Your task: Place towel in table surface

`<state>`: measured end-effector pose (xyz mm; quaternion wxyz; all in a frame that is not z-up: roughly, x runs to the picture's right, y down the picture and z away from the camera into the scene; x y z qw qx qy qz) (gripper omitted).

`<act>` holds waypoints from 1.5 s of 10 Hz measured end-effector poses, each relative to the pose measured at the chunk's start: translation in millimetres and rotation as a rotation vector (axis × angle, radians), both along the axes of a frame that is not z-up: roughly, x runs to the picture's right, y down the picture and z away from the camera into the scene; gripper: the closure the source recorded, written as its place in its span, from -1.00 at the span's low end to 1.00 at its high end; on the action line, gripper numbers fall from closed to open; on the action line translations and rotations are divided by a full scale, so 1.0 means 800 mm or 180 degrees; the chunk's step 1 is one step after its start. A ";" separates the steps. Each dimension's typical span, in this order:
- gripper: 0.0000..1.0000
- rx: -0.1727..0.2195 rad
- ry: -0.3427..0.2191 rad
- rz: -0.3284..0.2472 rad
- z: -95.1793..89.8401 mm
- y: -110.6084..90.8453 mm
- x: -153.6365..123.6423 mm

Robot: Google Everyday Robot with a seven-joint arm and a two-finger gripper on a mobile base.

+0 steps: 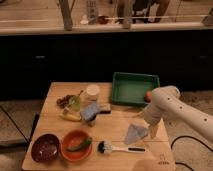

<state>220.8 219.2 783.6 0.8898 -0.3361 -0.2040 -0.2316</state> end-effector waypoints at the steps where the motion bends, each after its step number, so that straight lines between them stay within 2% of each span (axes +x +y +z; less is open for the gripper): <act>1: -0.60 0.0001 -0.0001 -0.0004 0.001 -0.001 0.001; 15: -0.60 -0.0029 -0.0012 -0.0015 0.002 0.002 0.007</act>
